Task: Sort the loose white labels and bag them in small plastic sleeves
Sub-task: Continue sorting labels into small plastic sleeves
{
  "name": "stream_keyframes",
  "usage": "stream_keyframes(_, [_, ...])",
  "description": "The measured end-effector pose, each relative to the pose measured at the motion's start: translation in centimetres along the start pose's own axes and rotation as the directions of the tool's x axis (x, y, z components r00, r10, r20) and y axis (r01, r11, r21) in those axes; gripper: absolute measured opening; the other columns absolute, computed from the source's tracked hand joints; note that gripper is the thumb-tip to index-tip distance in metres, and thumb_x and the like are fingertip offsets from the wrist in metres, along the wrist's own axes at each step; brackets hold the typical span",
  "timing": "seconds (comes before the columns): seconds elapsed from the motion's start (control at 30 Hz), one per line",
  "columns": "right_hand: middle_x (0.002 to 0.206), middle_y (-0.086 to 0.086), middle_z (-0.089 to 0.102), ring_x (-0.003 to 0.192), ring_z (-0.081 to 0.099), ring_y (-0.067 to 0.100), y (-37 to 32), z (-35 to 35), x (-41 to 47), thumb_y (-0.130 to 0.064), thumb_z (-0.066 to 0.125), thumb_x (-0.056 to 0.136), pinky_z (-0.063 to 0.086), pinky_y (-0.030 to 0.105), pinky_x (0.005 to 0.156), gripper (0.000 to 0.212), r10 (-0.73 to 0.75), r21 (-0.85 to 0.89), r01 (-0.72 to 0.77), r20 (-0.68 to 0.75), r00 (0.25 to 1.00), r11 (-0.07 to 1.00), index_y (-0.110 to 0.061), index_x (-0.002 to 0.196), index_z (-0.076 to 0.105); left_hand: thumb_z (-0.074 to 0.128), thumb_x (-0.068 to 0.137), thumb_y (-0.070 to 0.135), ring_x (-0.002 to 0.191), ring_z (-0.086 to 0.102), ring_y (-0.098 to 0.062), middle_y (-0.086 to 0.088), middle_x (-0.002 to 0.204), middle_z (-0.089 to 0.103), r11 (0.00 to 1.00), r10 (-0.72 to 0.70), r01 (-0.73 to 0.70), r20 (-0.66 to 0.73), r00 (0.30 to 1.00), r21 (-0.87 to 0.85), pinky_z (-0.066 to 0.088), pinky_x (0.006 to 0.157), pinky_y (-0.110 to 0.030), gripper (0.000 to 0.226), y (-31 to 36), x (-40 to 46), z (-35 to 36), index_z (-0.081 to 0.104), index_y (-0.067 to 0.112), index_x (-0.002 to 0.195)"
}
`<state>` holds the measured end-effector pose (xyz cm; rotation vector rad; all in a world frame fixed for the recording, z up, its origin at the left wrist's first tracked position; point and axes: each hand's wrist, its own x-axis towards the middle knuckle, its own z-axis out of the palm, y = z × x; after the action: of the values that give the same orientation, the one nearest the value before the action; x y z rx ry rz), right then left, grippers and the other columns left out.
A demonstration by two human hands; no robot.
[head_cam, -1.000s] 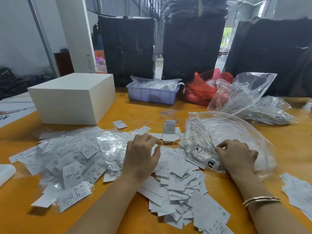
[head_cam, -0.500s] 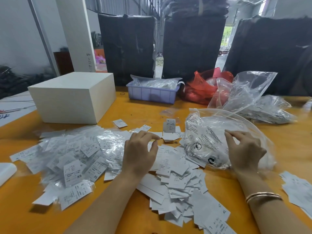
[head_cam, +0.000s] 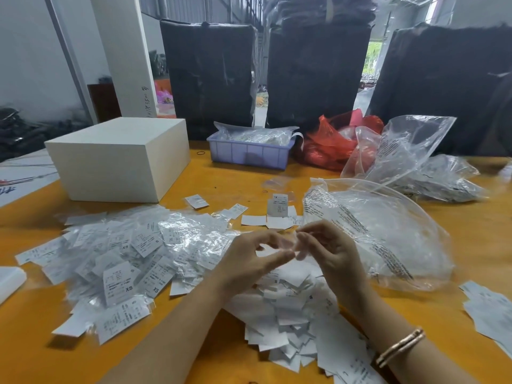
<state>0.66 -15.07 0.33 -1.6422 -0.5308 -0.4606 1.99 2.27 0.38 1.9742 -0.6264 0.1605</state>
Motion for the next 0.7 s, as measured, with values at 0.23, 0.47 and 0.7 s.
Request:
stream_keyframes(0.23, [0.093,-0.006,0.062,0.089,0.057,0.008,0.5,0.8,-0.2,-0.036,0.054,0.094,0.044,0.027,0.08,0.025,0.116,-0.469,-0.09,0.027,0.993,0.879,-0.024,0.114,0.06,0.07,0.083,0.007,0.085,0.069,-0.013,0.0,0.08,0.072,0.876,-0.177,0.027,-0.269,0.947,-0.482,0.05,0.074,-0.016,0.008,-0.5,0.4,-0.1,0.062,0.01,0.082])
stream_keyframes(0.47, [0.116,-0.009,0.045,0.113,0.034,0.013,0.8,1.9,-0.6,-0.065,0.052,0.081,0.024,0.034,0.095,0.051,0.321,-0.839,0.027,0.238,0.917,0.544,-0.032,0.121,0.057,0.063,0.089,0.011,0.079,0.067,-0.008,0.008,0.077,0.071,0.935,-0.179,0.043,-0.366,0.913,-0.351,0.049,0.07,-0.011,0.016,-1.0,0.3,0.3,0.068,0.026,0.087])
stream_keyframes(0.7, [0.118,-0.015,0.046,0.114,0.034,0.011,1.1,1.9,-0.5,-0.055,0.058,0.083,0.017,0.031,0.082,0.041,0.311,-0.801,-0.03,0.198,0.929,0.598,-0.035,0.119,0.053,0.07,0.085,0.018,0.08,0.067,-0.008,0.003,0.079,0.073,0.941,-0.191,0.058,-0.383,0.904,-0.333,0.05,0.071,-0.012,0.006,-1.1,0.4,0.2,0.069,0.022,0.081])
